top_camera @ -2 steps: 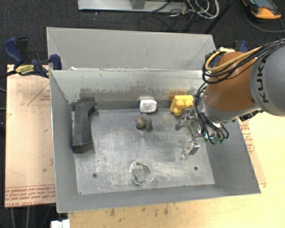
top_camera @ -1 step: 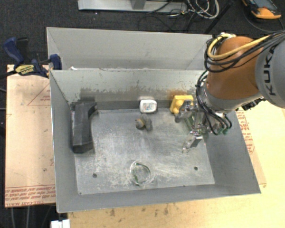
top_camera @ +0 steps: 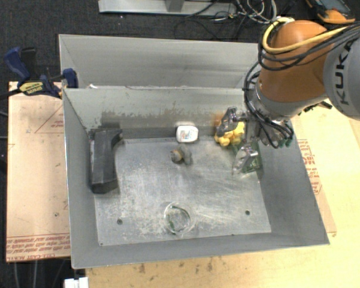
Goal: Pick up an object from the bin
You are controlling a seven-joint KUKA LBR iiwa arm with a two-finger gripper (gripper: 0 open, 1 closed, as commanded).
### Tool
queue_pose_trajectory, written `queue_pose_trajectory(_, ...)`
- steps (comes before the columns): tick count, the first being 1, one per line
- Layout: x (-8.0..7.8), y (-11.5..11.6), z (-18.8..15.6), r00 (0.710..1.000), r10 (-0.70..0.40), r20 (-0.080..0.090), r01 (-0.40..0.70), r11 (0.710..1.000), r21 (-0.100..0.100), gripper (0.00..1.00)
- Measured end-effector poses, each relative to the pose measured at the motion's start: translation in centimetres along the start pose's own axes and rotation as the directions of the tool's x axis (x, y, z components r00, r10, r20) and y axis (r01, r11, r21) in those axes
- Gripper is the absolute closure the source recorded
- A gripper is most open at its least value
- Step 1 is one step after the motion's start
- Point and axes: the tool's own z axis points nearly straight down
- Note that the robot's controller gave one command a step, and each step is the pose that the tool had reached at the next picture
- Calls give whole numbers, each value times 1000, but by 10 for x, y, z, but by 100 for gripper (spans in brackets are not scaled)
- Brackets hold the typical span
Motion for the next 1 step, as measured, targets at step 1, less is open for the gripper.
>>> queue_pose_trajectory(1, -15, 29, 14, 992, -128, -7, 128, 992, -2, 0)
